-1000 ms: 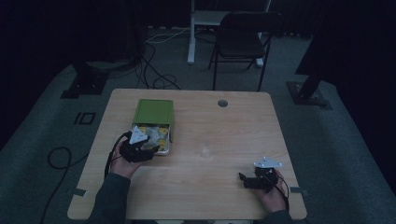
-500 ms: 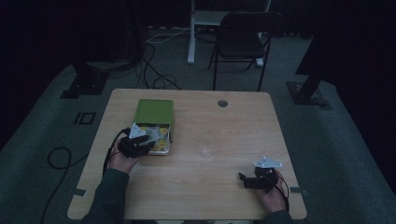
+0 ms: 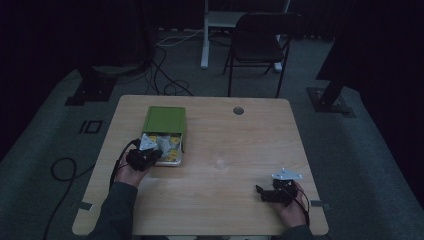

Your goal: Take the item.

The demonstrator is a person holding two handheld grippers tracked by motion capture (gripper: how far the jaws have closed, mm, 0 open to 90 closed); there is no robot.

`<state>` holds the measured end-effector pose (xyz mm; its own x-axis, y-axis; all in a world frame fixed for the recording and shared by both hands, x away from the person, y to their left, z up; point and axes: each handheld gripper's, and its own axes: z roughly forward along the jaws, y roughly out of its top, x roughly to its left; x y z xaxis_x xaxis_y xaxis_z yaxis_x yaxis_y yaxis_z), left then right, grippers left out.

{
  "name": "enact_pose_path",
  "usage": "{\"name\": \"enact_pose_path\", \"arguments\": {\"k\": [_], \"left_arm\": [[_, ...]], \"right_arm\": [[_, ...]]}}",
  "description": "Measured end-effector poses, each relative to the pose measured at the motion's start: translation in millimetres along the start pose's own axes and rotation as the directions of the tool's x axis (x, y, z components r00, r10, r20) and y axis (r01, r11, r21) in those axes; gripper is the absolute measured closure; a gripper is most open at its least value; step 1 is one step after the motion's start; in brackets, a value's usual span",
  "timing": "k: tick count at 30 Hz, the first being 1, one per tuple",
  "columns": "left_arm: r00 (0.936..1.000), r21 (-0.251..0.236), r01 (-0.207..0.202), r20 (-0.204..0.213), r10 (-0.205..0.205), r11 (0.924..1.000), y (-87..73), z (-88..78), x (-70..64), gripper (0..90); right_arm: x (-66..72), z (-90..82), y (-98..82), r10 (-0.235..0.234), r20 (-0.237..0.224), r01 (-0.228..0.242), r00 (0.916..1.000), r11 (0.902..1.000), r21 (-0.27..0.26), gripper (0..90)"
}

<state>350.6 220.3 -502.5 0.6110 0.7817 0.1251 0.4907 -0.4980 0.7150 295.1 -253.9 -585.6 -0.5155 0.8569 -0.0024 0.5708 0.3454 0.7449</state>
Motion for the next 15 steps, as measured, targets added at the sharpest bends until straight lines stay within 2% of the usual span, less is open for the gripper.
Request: {"name": "enact_pose_path", "arguments": {"k": [15], "left_arm": [[0.9998,-0.042,-0.016,-0.016,0.016,0.999,12.7,-16.9,-2.4,89.3]], "right_arm": [[0.0,0.0,0.0,-0.001,0.0,0.001,1.0,1.0,0.0,12.3]]}}
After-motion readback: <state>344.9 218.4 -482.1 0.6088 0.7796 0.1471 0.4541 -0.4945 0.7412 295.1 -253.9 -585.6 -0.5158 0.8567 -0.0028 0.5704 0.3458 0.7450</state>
